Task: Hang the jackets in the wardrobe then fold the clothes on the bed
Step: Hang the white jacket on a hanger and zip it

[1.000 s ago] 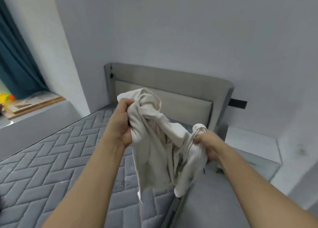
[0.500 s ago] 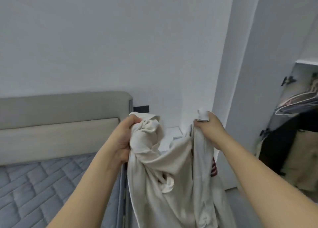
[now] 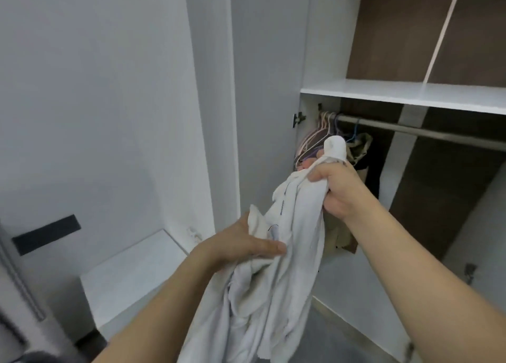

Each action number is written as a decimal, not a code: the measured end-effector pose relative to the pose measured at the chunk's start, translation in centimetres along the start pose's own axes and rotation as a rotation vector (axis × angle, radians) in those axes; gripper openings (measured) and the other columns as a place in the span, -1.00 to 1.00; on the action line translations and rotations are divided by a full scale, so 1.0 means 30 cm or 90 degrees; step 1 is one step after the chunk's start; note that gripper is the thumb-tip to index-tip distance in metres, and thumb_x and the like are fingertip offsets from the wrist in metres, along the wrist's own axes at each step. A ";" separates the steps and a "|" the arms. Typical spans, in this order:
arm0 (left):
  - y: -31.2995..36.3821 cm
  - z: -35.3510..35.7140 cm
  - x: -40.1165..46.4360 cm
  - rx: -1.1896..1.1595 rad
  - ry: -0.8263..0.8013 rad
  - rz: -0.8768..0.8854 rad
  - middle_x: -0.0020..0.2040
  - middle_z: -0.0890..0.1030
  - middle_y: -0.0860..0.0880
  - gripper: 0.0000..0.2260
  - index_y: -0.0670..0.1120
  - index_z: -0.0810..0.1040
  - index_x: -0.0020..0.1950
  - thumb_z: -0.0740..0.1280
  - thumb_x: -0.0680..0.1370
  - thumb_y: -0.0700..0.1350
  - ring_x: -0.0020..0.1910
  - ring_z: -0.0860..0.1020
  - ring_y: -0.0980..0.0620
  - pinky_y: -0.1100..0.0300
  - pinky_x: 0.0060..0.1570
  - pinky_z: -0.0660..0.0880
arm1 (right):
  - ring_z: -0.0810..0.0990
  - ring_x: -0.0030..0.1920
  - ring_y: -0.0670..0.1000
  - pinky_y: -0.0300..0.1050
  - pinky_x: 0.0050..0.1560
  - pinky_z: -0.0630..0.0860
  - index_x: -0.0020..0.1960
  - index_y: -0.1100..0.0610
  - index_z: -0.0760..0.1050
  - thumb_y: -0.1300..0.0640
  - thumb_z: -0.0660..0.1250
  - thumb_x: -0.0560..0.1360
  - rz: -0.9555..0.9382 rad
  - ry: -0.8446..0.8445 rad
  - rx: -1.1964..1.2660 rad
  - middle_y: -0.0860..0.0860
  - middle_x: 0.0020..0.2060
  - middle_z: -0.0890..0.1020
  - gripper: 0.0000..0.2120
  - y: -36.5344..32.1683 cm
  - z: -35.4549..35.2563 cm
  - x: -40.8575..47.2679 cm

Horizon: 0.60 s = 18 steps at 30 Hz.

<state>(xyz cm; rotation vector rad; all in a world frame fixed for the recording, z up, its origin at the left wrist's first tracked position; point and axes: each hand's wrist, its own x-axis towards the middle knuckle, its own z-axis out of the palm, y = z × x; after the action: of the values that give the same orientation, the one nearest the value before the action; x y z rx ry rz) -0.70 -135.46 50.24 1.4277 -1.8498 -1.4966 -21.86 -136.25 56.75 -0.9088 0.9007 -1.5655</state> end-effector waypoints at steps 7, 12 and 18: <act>0.163 0.083 0.391 0.106 0.047 0.087 -0.37 0.51 0.01 -0.79 -0.09 0.47 -0.35 0.49 0.36 -0.13 -0.35 0.49 0.01 0.17 -0.25 0.40 | 0.61 -0.16 0.09 -0.01 0.00 0.56 -0.23 0.18 0.47 0.59 -0.02 0.32 -0.001 0.015 -0.012 0.08 -0.27 0.58 -0.59 -0.093 -0.171 0.185; 0.291 0.058 0.631 0.050 0.133 0.155 -0.39 0.42 0.02 -0.79 -0.10 0.45 -0.34 0.47 0.35 -0.12 -0.37 0.38 0.06 0.20 -0.33 0.29 | 0.62 0.11 0.07 -0.06 0.09 0.56 0.15 0.19 0.55 0.56 0.02 0.34 0.051 0.141 -0.180 0.11 0.09 0.63 -0.44 -0.189 -0.407 0.274; 0.473 0.095 0.947 -0.042 0.062 0.233 -0.34 0.51 -0.09 -0.74 -0.36 0.49 -0.20 0.44 0.39 -0.17 -0.34 0.47 0.01 0.15 -0.26 0.38 | 0.48 -0.14 0.05 -0.14 -0.21 0.42 -0.04 0.13 0.42 0.41 0.16 0.41 0.237 0.284 -0.635 0.08 -0.13 0.49 -0.76 -0.223 -0.625 0.400</act>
<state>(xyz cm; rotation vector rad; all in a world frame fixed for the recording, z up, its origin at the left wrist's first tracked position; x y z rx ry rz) -21.56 -159.39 53.21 1.0410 -1.8607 -1.2705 -43.23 -145.35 55.98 -0.9685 2.1345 -0.9515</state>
